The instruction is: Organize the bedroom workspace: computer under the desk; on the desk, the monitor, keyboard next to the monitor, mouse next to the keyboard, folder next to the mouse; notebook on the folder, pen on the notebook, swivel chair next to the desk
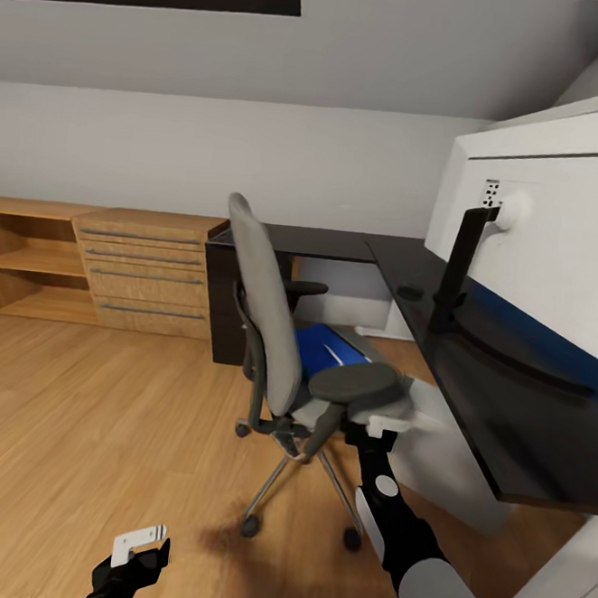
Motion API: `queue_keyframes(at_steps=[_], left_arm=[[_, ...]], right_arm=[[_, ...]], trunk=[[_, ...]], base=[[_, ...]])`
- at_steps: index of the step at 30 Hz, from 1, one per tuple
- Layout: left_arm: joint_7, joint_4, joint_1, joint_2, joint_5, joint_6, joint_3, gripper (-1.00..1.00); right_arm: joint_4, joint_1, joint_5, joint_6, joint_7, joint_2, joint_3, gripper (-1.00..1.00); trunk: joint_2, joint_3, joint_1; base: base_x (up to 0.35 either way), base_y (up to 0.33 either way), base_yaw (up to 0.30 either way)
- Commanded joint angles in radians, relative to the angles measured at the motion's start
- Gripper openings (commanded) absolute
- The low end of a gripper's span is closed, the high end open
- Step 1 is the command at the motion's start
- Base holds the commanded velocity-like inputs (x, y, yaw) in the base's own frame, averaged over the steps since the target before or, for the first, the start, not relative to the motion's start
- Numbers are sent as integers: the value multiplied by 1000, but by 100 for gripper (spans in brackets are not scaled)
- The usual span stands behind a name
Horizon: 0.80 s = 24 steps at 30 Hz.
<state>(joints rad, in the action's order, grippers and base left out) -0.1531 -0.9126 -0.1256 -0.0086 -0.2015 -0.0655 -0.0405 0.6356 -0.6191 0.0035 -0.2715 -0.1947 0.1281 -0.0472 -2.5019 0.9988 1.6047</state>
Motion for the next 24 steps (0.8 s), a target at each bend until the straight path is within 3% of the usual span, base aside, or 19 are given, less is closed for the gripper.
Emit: queue_keyframes(at_steps=[1, 24], left_arm=[[-2, -2, 0, -1, -9, -5, -1, 100], [-3, -2, 0, -1, -9, -5, -1, 100]], right_arm=[[-1, -1, 1, -2, -8, -1, -5, 100], [-14, -1, 0, -2, -8, -1, -4, 100]], trunk=[[0, 1, 0], [0, 1, 0]], base=[[0, 0, 255], [0, 0, 259]])
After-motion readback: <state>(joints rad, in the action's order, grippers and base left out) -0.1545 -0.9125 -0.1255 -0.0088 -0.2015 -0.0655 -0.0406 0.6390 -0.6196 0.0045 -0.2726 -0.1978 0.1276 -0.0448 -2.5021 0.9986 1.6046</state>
